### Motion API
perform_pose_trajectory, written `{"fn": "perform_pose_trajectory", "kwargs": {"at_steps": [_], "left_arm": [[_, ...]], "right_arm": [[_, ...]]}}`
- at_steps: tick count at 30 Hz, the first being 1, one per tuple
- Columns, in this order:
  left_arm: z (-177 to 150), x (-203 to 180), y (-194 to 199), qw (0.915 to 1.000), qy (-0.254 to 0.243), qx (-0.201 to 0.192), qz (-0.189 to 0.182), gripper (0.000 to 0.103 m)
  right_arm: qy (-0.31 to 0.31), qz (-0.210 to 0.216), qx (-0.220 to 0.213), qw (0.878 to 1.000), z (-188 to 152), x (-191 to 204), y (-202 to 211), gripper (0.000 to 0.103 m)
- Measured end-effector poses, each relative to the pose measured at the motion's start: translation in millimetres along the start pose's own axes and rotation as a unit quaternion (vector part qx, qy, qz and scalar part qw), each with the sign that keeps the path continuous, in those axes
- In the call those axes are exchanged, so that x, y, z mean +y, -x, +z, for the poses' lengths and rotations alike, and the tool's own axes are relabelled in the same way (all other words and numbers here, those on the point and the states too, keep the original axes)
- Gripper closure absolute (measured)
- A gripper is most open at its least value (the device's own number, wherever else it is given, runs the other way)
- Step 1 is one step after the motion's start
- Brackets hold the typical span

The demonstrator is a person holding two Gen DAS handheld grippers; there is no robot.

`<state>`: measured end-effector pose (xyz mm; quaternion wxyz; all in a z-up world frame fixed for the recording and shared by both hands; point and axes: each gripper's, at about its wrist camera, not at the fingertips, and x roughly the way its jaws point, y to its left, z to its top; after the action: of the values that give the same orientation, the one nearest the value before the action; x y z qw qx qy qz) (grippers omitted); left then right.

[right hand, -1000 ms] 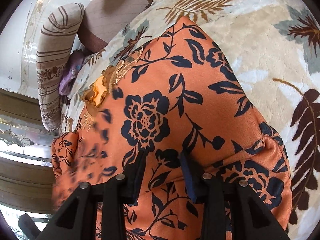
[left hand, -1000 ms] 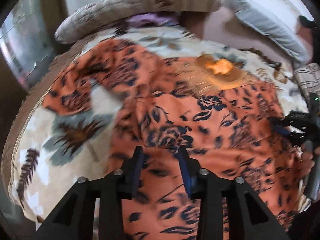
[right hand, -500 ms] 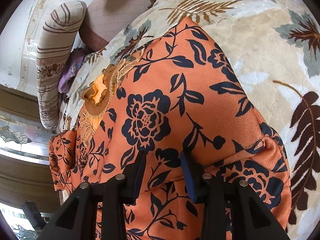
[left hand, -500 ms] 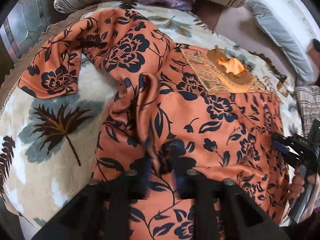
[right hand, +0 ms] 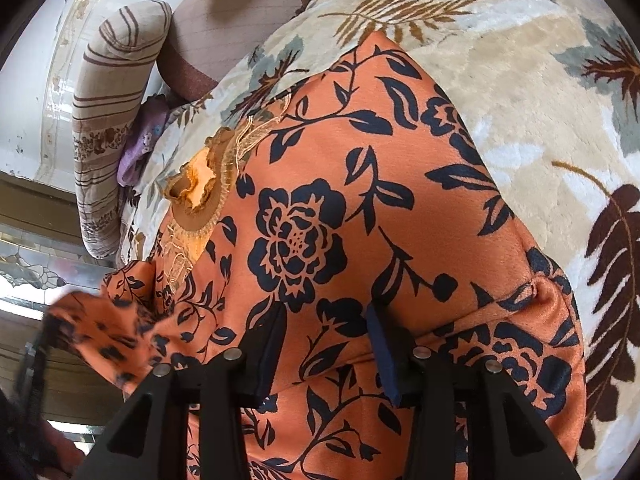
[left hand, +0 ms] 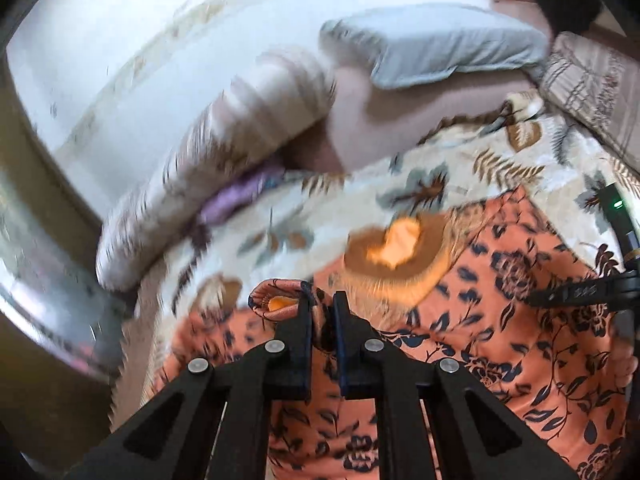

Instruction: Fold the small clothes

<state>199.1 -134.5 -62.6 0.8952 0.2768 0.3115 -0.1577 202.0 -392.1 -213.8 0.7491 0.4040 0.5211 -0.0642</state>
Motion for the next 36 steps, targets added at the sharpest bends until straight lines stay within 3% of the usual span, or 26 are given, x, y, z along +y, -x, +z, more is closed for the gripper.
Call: {"fn": "perform_pose_trajectory", "kwargs": {"at_steps": [4, 6, 9, 12, 15, 18, 21, 23, 25, 30, 36], "left_arm": [[8, -18, 21, 0.9932, -0.072, -0.083, 0.036, 0.093], [8, -24, 16, 0.9896, -0.099, -0.093, 0.048, 0.093], [-3, -22, -15, 0.9878, -0.126, -0.057, 0.072, 0.093], [-30, 1, -63, 0.9876, -0.125, 0.028, 0.091, 0.093], [-55, 36, -77, 0.9883, -0.089, 0.081, 0.094, 0.089], [-71, 81, -59, 0.9876, -0.051, 0.078, 0.127, 0.086], [-85, 137, -42, 0.9861, 0.017, 0.086, 0.141, 0.055], [-95, 176, -34, 0.9807, 0.077, 0.095, 0.152, 0.053], [-109, 202, -34, 0.9754, 0.13, 0.116, 0.135, 0.049], [-141, 219, -43, 0.9615, 0.215, 0.145, 0.092, 0.024], [-170, 216, -77, 0.9459, 0.244, 0.19, 0.098, 0.024]], "right_arm": [[-0.023, 0.02, -0.024, 0.999, 1, -1, 5, 0.054], [-0.029, 0.044, -0.053, 0.997, 1, -1, 14, 0.054], [-0.017, 0.064, -0.079, 0.995, 0, 5, 24, 0.054], [-0.006, 0.077, -0.069, 0.995, -1, 13, 20, 0.054], [0.005, 0.068, -0.045, 0.997, -4, 20, 8, 0.054], [0.018, 0.063, -0.036, 0.997, -7, 25, 2, 0.054], [0.029, 0.063, -0.036, 0.997, -10, 29, 1, 0.05], [0.04, 0.057, -0.035, 0.997, -12, 33, -1, 0.049], [0.051, 0.049, -0.034, 0.997, -15, 36, -1, 0.049], [0.058, 0.045, -0.028, 0.997, -20, 37, -5, 0.049], [0.053, 0.046, -0.022, 0.997, -18, 36, -7, 0.049]]}}
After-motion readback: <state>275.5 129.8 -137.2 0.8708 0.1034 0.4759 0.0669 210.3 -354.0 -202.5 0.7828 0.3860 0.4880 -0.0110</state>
